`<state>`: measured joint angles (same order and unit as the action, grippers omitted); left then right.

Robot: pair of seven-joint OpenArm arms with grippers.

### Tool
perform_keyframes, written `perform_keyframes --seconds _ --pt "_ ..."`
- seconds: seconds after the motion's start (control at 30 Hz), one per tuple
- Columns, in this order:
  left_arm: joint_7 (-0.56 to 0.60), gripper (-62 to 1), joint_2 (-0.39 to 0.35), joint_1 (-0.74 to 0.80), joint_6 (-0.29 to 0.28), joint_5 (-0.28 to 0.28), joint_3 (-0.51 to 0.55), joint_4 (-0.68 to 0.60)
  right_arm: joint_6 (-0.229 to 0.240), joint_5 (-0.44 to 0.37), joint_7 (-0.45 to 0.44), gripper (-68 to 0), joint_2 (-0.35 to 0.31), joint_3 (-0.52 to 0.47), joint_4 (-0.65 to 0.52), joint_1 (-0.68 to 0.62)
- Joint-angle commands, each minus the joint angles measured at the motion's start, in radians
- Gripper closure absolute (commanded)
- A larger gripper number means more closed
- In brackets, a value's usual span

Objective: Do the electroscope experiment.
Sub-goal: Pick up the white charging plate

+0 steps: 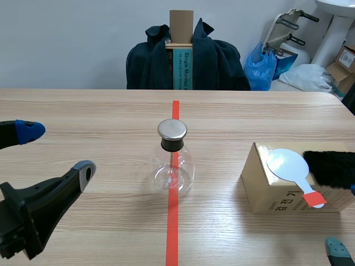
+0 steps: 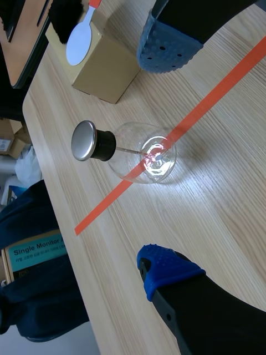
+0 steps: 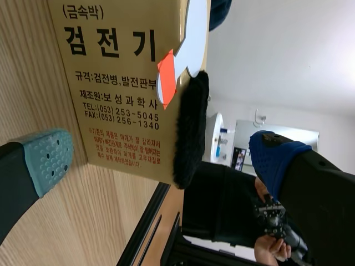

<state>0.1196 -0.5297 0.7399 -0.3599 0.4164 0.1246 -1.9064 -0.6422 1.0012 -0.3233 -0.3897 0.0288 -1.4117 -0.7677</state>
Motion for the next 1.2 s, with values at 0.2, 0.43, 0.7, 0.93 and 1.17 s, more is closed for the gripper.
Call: perform_keyframes --seconds 0.2,0.43,0.7,0.93,1.17 --pt "0.011 -62.3 -0.003 0.008 0.006 0.006 -0.001 -0.019 -0.011 0.021 0.011 -67.9 0.033 -0.001 -0.013 0.049" --pt "0.011 -62.3 -0.003 0.008 0.006 0.006 -0.001 -0.019 -0.011 0.054 0.019 -67.9 0.043 -0.001 -0.011 0.101" --pt "0.011 -62.3 -0.003 0.008 0.006 0.006 -0.001 -0.019 0.014 0.096 0.014 -67.9 0.078 0.018 0.0 0.139" --pt "0.011 -62.3 -0.003 0.008 0.006 0.006 -0.001 -0.019 0.045 0.114 -0.005 -67.9 0.079 0.023 0.0 0.142" --pt "0.011 -62.3 -0.003 0.008 0.006 0.006 -0.001 -0.019 0.045 0.114 -0.004 -67.9 0.079 0.023 0.0 0.142"
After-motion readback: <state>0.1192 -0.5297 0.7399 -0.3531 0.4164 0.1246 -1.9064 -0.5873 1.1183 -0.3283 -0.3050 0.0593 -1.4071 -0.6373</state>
